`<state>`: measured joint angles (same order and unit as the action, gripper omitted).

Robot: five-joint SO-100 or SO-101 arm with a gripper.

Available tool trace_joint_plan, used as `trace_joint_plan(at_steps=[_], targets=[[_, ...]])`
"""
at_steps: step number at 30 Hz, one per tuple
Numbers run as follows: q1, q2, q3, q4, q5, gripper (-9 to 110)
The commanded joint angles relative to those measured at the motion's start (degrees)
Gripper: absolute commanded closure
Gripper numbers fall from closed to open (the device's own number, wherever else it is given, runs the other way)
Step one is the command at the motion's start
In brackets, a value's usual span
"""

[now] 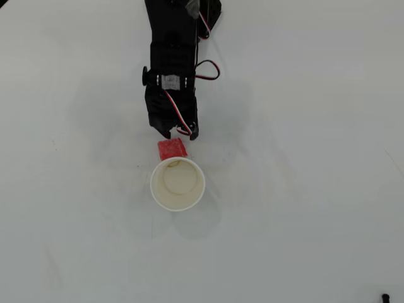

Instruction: Grasp a red cube and put it in the cup.

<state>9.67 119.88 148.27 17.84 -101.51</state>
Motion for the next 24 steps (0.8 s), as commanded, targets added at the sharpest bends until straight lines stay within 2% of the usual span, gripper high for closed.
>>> trace_joint_plan(at_steps=[1,15,20,24], targets=[[-0.7,-0.6,-4.7,-1.1,-0.4,84],[3.5,-3.3,-5.4,-3.4,-1.8,83],[5.5,-3.3,-5.2,-3.5,-3.3,75],[6.2,-3.2,-5.2,-3.5,-3.7,73]])
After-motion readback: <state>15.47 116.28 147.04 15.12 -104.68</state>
